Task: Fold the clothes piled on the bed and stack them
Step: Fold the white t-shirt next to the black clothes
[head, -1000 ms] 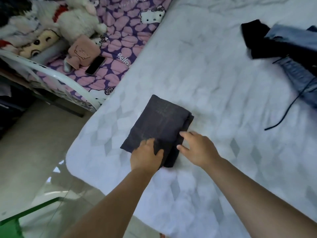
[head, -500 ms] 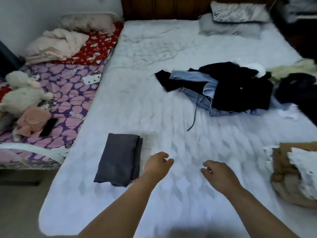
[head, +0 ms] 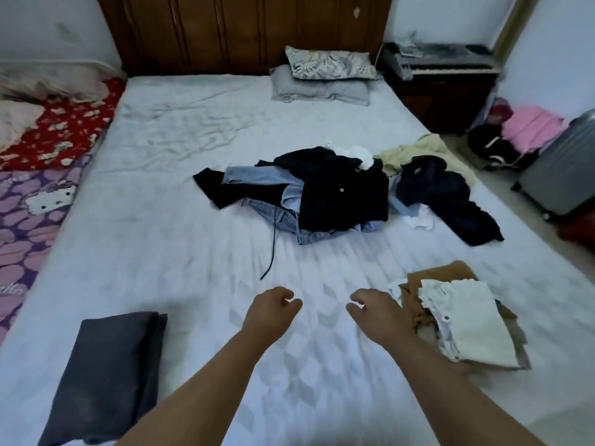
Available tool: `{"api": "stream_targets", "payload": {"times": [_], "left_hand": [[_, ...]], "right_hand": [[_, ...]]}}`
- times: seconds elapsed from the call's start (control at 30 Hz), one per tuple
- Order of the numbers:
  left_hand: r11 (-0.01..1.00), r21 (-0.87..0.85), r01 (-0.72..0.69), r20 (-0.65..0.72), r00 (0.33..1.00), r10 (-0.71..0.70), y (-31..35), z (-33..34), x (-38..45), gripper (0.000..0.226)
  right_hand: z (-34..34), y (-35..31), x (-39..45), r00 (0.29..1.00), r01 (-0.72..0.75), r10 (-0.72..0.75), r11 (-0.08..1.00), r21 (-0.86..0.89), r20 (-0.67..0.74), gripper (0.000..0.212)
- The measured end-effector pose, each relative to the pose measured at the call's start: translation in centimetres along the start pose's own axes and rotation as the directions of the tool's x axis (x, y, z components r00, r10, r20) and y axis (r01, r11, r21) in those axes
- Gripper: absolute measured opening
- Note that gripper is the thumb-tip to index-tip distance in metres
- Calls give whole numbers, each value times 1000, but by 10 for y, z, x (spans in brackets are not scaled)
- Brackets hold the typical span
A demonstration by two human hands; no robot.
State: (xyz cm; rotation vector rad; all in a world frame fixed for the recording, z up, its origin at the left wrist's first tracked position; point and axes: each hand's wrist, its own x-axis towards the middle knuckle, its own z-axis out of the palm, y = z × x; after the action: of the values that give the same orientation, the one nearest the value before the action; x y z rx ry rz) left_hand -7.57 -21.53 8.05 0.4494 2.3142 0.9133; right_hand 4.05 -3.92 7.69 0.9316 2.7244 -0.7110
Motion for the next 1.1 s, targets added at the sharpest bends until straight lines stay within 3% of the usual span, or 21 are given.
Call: {"api": "stream_targets", "payload": {"times": [0.27,0.6,0.73,0.87,0.97,1.1], "left_hand": [[986,-26,163,-3,987,-163,41,73,90,33],[925,-99,366,25,930,-366,52,156,170,27],[900,-83,429,23,903,-428,37,163,176,13],[888,-51,456,23,890,-456,21,162,173,13],[875,-60,480,1,877,-481,12,158,169,14],[882,-63,467,-21,883,-469,8,152,165,26]], "right_hand": [[-46,80,136,995,80,-79,997,-14,57,36],[-19,151,298,961,245,-218,957,-155,173,32],[3,142,352,909,416,-358,809,-415,213,28],[15,133,389,928,372,-239,629,-683,285,32],[13,135,406,932,355,-220,719,-598,288,42],[-10,125,399,935,353,-335,907,-229,115,36]]}}
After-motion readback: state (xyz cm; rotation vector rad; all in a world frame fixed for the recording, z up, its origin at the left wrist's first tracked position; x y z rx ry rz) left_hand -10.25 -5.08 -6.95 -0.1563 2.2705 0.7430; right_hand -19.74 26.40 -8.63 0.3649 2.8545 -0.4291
